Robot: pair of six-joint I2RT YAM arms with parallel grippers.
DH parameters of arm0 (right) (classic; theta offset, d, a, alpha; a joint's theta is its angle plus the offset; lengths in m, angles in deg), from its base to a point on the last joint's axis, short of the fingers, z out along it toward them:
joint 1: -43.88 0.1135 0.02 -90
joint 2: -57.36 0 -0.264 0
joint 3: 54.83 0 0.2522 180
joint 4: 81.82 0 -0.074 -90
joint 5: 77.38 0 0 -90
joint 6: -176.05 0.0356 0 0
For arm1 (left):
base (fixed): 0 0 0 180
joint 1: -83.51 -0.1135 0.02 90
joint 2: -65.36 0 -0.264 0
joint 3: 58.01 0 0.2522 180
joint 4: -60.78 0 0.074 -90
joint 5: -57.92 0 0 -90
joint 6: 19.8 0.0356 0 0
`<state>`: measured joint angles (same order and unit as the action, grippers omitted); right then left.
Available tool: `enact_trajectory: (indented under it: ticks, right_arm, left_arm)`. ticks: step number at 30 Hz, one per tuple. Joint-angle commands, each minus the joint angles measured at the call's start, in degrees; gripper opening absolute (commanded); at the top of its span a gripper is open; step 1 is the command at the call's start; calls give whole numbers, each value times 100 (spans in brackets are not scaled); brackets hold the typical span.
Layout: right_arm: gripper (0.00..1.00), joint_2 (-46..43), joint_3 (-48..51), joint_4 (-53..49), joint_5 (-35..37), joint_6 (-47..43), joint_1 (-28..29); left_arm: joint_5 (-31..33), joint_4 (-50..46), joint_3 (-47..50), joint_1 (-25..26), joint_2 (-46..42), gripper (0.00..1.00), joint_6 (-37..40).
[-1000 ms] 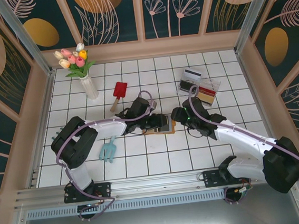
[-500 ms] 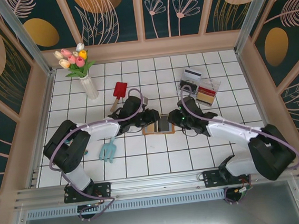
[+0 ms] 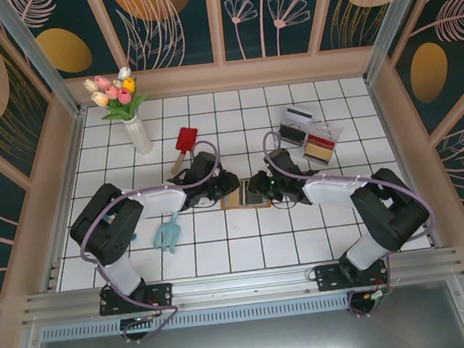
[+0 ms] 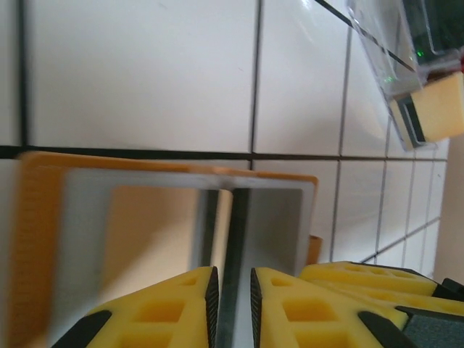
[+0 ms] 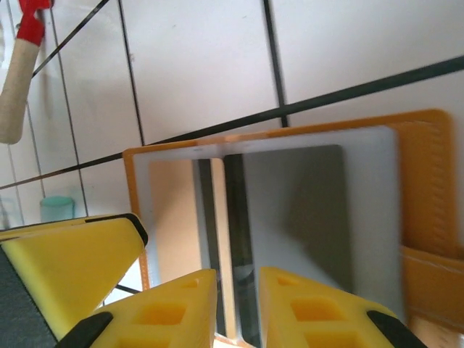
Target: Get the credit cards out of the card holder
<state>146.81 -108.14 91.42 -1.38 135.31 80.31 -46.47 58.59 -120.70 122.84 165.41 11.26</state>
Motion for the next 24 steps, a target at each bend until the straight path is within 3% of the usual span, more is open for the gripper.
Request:
enact_trajectory:
  ticks: [1,24]
  right_arm:
    - [21,298,-149,559,-473,-49,-13]
    - [20,971,-412,71,-464,-183,27]
  left_arm:
    - [479,-333,210,-148,-381,21,143]
    - [233,-401,487,-173,236,12,136]
